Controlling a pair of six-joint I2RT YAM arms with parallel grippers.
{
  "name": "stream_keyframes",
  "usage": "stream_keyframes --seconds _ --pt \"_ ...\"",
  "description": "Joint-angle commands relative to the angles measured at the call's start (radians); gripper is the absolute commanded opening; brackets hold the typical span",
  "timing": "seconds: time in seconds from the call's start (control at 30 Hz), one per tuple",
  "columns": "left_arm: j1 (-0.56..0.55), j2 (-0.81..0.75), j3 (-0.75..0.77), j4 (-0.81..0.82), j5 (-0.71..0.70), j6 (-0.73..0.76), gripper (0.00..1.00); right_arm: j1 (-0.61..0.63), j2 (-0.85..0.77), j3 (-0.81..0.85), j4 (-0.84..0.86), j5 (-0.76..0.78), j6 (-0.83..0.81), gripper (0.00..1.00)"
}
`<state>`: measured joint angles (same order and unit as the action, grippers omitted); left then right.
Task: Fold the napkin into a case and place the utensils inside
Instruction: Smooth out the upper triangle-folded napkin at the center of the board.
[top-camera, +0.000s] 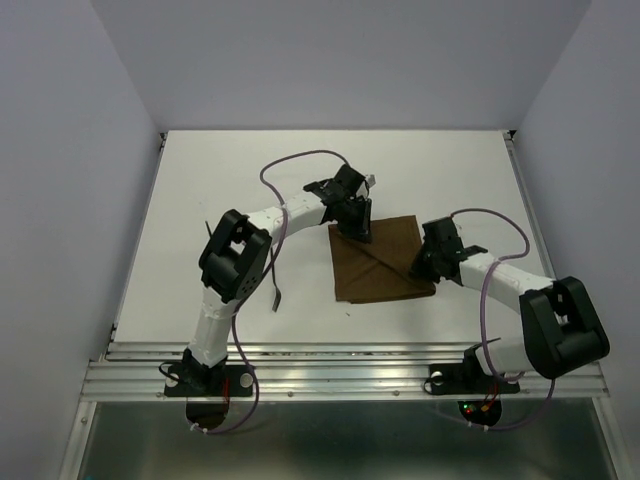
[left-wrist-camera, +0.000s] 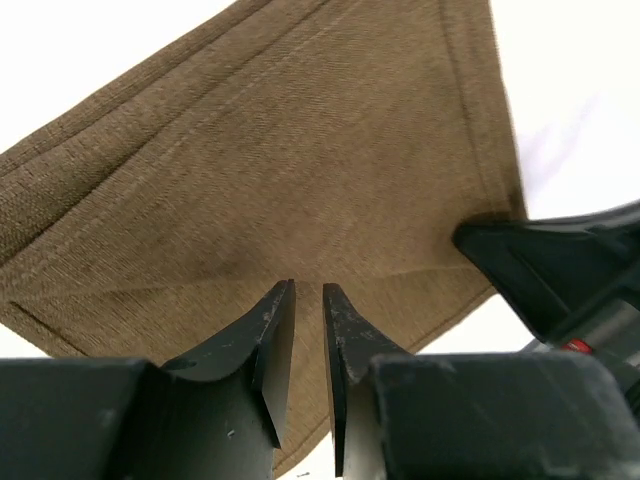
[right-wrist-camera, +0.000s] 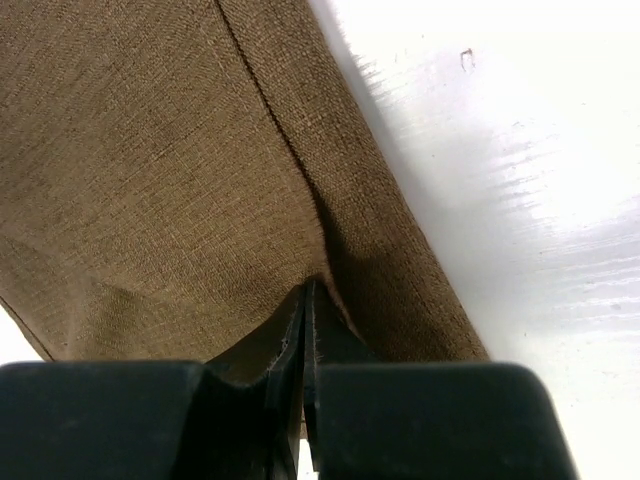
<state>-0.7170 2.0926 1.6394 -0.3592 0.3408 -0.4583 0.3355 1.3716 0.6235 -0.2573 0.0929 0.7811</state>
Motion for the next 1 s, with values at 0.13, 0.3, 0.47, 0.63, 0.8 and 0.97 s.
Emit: stream_keyframes --seconds 0.13,0.3,0.47,0.63,0.8,0.97 --pt "0.002 0.003 0.017 -0.001 0.010 0.009 0.29 0.013 -0.184 0.034 -0.080 0.095 0.004 0.04" --pt "-0.022 -0.023 -0.007 -0.003 0.004 0.013 0.29 0.013 -0.319 0.009 -0.141 0.142 0.021 0.04" --pt "-0.047 -0.009 0.002 0.003 0.009 0.004 0.29 0.013 -0.299 -0.080 -0.113 0.085 0.053 0.03" --pt "-0.076 0.030 0.025 -0.009 -0.039 0.017 0.29 0.013 -0.253 -0.140 -0.069 0.134 0.084 0.03" --pt "-0.078 0.083 0.031 -0.012 -0.055 0.029 0.29 0.013 -0.175 -0.137 -0.066 0.137 0.103 0.02" --pt "-0.078 0.067 0.059 -0.043 -0.108 0.050 0.28 0.022 -0.256 -0.090 -0.060 0.064 0.086 0.02"
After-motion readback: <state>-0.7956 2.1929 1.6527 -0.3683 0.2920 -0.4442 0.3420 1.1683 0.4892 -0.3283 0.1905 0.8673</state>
